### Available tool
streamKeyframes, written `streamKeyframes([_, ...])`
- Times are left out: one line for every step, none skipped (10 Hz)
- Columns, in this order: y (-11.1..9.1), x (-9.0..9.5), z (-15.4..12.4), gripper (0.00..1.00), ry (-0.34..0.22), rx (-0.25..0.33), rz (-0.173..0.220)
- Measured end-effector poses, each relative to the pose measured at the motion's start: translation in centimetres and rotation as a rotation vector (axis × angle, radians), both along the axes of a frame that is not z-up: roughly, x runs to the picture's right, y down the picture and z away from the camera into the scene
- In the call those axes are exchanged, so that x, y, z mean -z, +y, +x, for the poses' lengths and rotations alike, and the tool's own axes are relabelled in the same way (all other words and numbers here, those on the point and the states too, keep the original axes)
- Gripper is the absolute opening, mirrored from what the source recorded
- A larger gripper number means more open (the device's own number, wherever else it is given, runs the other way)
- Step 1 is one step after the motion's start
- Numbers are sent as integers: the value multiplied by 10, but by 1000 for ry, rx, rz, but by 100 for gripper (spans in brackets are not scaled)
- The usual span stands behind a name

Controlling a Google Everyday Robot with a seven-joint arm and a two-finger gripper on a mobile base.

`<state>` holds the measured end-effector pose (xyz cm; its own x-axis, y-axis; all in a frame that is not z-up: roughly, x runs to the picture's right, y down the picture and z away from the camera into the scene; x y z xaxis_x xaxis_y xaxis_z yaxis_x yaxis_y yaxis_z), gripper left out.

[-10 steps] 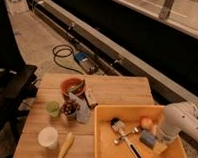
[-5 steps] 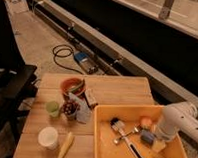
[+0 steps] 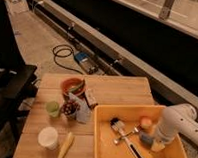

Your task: Wipe tray with sponge

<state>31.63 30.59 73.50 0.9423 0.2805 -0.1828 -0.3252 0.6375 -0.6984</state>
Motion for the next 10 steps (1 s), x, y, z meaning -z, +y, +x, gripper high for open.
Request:
streamKeyframes([-3, 8, 0, 0, -3, 8, 3])
streamKeyframes([-6, 21, -3, 0, -9, 55, 2])
streamKeyframes([-4, 31, -5, 0, -14, 104, -2])
streamKeyframes([0, 43, 0, 0, 0, 143, -10])
streamKeyframes([3, 49, 5, 0, 16, 156, -21])
streamKeyframes([5, 48, 12, 0, 43, 171, -30])
streamKeyframes([6, 44, 14, 0, 58, 178, -34])
streamKeyframes([5, 37, 16, 0, 74, 186, -34])
streamKeyframes([5, 24, 17, 0, 91, 200, -35])
streamKeyframes([3, 19, 16, 0, 96, 202, -30])
